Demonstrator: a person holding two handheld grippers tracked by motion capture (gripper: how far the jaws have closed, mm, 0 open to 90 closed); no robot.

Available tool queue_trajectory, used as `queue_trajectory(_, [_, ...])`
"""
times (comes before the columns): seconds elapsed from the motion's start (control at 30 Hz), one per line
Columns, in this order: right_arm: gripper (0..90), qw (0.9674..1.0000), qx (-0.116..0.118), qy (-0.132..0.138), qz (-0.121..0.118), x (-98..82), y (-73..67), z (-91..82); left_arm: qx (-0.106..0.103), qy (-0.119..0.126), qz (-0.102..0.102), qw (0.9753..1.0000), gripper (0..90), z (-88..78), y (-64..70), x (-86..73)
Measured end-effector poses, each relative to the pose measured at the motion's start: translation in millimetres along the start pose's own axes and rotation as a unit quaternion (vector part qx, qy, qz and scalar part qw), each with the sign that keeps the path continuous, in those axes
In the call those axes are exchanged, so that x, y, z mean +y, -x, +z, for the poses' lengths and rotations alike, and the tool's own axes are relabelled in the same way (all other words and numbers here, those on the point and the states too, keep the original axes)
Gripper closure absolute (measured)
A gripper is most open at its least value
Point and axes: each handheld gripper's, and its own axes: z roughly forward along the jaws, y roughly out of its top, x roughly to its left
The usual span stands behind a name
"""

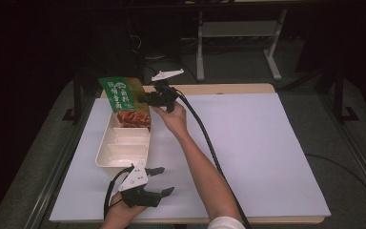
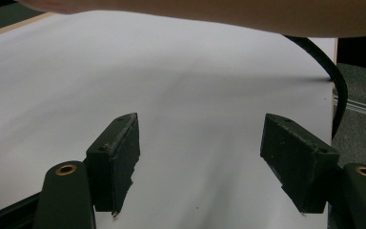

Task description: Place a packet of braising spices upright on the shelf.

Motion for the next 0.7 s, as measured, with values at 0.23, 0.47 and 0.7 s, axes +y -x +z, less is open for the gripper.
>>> queue_trajectory(0.23, [60.8,0.9998,0.008,-0.016,0.004,0.6,1.4,-16.6,0.001,-0.002,-0.002,1.0,27.3,1.5,-1.1,0.0])
queue_trajectory(0.47, [56.5,0.9997,0.015,-0.021,0.003,-1.4,-1.5,-34.4,0.002,-0.005,0.002,1.0,27.0,1.9,-0.5,0.1])
queue_trajectory(0.7, [54.0,0.9996,0.013,-0.027,0.0,-4.5,-4.1,-51.8,0.004,-0.004,-0.001,1.0,27.0,1.6,-1.2,-0.1])
